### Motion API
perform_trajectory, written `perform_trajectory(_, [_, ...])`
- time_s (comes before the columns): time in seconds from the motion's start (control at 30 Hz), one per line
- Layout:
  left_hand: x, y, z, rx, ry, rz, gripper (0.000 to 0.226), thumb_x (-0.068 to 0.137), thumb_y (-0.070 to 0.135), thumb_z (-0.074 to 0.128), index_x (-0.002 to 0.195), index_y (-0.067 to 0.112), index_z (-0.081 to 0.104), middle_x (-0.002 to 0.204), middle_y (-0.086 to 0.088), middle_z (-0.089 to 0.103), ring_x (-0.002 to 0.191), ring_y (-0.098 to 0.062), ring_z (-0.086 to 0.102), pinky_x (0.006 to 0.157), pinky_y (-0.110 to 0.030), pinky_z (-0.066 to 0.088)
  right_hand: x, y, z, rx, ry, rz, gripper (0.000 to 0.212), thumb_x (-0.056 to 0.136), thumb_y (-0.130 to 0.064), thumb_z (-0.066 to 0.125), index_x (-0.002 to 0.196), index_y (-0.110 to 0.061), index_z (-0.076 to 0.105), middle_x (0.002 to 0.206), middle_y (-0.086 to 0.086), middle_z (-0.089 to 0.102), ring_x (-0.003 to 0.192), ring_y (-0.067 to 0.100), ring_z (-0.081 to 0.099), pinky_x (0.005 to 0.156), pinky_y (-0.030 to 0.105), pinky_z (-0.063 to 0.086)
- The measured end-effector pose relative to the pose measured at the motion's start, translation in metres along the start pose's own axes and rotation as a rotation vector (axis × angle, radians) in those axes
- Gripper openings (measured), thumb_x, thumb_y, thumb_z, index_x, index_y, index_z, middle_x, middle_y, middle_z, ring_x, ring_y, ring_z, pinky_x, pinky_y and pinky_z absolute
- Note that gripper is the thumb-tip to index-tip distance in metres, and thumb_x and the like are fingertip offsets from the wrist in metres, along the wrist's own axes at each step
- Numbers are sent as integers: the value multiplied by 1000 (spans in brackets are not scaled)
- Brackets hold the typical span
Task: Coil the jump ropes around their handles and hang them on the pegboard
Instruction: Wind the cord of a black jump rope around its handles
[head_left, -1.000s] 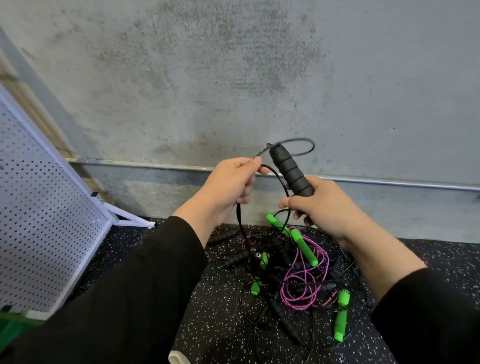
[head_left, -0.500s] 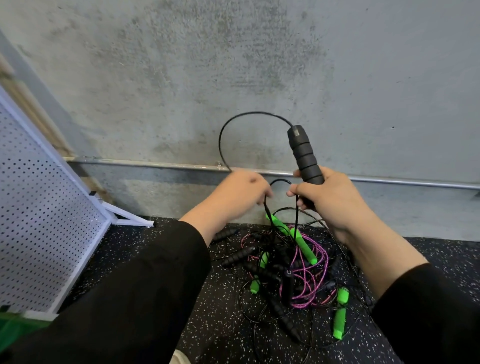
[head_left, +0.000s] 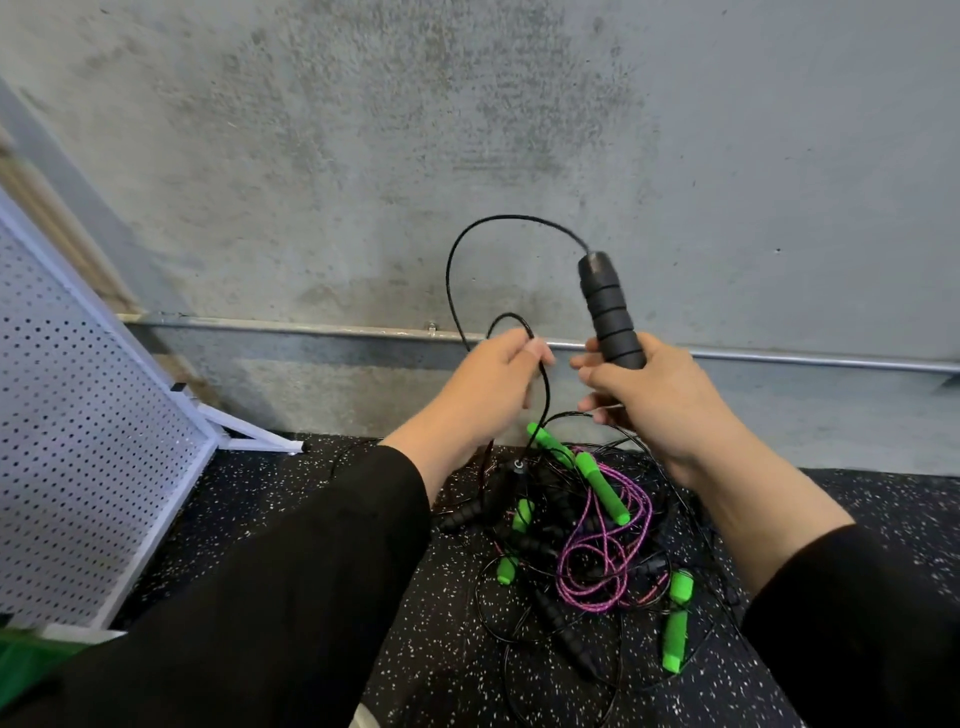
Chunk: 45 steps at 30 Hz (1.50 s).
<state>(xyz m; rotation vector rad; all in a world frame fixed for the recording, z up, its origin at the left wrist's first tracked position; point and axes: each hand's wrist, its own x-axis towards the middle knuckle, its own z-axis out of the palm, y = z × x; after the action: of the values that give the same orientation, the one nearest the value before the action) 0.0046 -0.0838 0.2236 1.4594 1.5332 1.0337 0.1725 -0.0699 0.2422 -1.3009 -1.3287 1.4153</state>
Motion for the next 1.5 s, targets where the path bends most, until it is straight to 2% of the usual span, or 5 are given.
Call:
perform_trajectory(0.3, [-2,15,-15,-742,32,-67,25,111,19,39,102,10,61,69,0,48,57,-13,43,51,-26,32,-3,9,24,-99,-73,17,25,84,5,69,106,-4,61,80,22,72,63,21,60,63,34,53])
perform_trajectory(0.5, [-4,-1,-22,46,-71,-204,31,99,11,47,120,16,69,91,1,70,68,-12,56,56,-25,45,-1,2,20,8,19,-45,26,88,7,64,113,0,60,75,13,70,58,18,58,64,33,53])
perform_trajectory(0.73, [-9,-23,-3,425,-437,-184,63,92,37,73,148,23,49,144,-2,56,126,-20,58,108,-36,45,-5,-14,19,185,30,-97,25,89,5,62,109,-12,61,76,10,71,65,20,60,68,32,53])
perform_trajectory(1.1, [-6,-37,2,347,-315,-129,26,92,36,72,108,18,63,94,1,67,85,-18,62,75,-35,48,-7,-34,-1,413,6,-119,22,95,0,63,115,-8,57,81,10,71,65,15,64,70,24,58])
perform_trajectory(1.5, [1,-19,-7,-546,-63,-341,19,96,28,69,94,10,64,88,-10,61,62,-21,63,65,-34,56,-1,-8,-8,-351,17,-38,36,94,-45,67,89,-10,64,75,13,58,64,22,57,69,47,58])
